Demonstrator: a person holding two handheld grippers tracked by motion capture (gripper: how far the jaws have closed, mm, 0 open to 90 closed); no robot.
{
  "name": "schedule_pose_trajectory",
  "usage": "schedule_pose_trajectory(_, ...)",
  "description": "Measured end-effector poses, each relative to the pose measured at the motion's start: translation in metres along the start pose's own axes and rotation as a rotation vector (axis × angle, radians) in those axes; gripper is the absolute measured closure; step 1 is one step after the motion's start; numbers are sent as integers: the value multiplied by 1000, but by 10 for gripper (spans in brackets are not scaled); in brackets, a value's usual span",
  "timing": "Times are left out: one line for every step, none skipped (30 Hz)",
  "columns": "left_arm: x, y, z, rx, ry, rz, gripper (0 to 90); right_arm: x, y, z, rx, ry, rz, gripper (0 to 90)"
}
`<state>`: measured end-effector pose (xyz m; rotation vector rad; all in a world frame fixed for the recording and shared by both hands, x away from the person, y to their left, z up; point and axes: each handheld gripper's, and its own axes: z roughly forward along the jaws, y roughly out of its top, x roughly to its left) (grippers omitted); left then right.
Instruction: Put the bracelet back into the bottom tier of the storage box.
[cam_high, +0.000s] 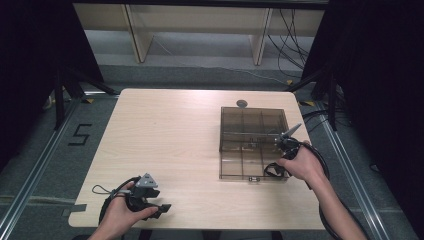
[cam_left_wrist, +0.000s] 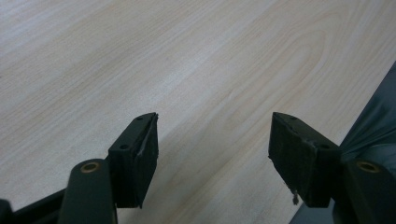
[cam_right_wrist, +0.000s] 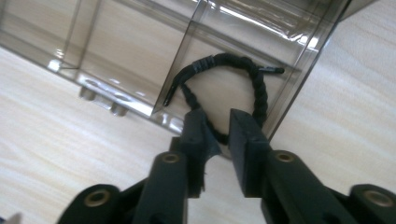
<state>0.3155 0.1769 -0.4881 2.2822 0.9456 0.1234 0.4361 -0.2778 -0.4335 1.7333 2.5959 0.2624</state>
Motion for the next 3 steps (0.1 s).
schedule_pose_trajectory(0, 0, 0, -3, 0, -3, 332, 1, -7, -1, -31, 3, 17, 734)
schedule_pose_trajectory(0, 0, 1, -5, 3, -4, 332, 0, -11, -2, -38, 3, 9, 727)
schedule_pose_trajectory(0, 0, 1, -5, 3, -4, 332, 0, -11, -2, -38, 3, 9, 727)
